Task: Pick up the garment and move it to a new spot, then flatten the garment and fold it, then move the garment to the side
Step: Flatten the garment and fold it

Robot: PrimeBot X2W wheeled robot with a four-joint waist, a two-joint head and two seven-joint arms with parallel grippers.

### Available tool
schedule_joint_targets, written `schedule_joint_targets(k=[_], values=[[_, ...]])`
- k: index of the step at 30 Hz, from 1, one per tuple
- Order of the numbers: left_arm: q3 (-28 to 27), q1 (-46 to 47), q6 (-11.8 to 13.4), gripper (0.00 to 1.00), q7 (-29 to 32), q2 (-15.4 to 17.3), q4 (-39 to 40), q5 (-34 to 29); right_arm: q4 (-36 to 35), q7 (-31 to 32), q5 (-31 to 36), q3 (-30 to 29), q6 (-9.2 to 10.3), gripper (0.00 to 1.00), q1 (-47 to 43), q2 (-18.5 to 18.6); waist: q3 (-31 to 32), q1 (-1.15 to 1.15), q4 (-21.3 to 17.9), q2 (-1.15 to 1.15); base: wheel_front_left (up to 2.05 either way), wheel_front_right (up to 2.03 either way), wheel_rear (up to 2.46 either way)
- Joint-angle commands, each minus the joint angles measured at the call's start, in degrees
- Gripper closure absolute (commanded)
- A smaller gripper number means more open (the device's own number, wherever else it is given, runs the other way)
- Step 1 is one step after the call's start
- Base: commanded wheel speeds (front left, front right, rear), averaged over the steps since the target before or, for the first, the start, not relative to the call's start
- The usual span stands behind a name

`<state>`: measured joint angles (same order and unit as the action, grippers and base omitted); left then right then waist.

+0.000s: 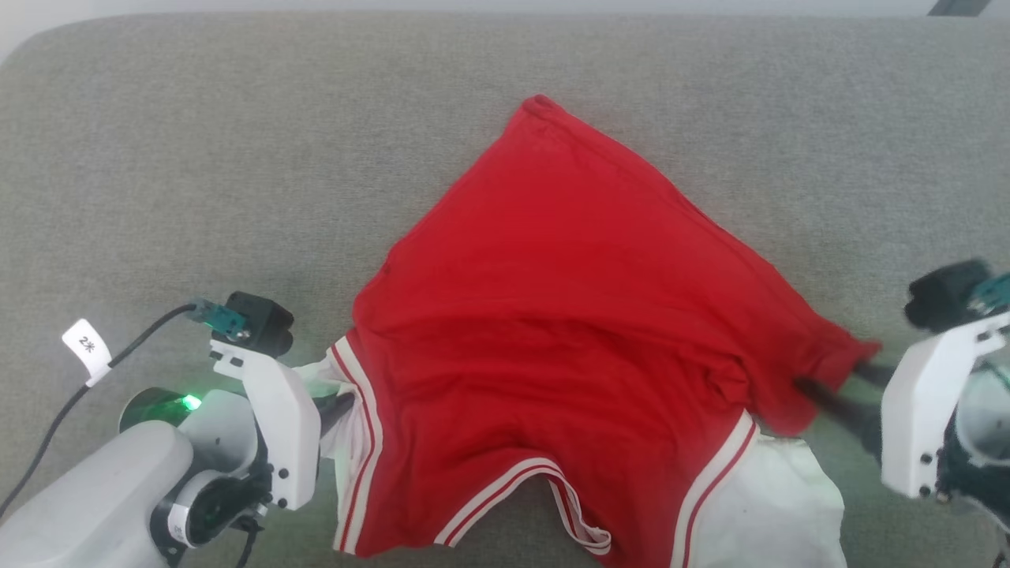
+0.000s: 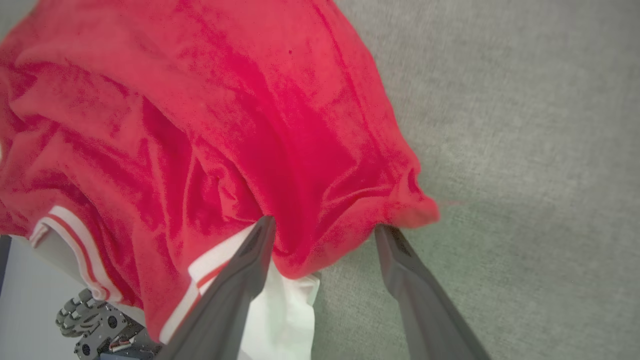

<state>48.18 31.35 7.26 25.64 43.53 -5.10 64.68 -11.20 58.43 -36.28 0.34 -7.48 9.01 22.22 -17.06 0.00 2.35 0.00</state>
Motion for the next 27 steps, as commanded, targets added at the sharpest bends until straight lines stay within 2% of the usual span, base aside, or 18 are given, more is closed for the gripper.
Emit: schedule_joint_targets(k=[1, 6, 9, 11, 19, 27], values=[[0.2, -0.7, 0.2, 1.0, -0.1, -0.3, 0.2, 0.3, -3.0, 0.5, 1.1, -1.2, -0.02, 0.0, 0.9, -1.2, 0.2, 0.0, 0.4, 0.0, 0.0, 0.0, 0.0], [0.6, -0.3, 0.0, 1.0, -0.3, -0.9, 0.5, -0.1, -6.0, -0.8, 3.2, -1.2, -0.03, 0.0, 5.7, -2.2, 0.0, 0.0, 1.6, 0.0, 0.0, 0.0, 0.0], [0.8, 0.5, -0.3, 1.0, -0.4, -1.7, 0.6, -0.6, -3.4, -4.3, 3.6, 0.8, -0.03, 0.0, 11.6, -3.0, -0.7, 0.0, 2.7, 0.0, 0.0, 0.0, 0.0], [1.0, 1.0, -0.6, 1.0, -0.6, -2.2, 0.5, -0.8, -0.4, -7.2, 4.5, 3.4, -0.03, 0.0, 16.3, -2.1, -1.3, 0.0, 3.6, 0.0, 0.0, 0.0, 0.0], [2.2, 4.1, -2.7, 1.0, -0.8, -5.8, -1.1, -2.2, 21.2, -17.9, 4.3, 16.0, -0.03, 0.0, 35.9, -0.6, -4.4, 0.0, 8.7, 0.0, 0.0, 0.0, 0.0], [4.0, 7.9, -6.5, 1.0, -1.4, -11.1, -5.9, -3.2, 45.6, -19.6, 2.8, 29.1, -0.03, 0.0, 52.2, -0.1, -7.7, 0.0, 15.5, 0.0, 0.0, 0.0, 0.0]])
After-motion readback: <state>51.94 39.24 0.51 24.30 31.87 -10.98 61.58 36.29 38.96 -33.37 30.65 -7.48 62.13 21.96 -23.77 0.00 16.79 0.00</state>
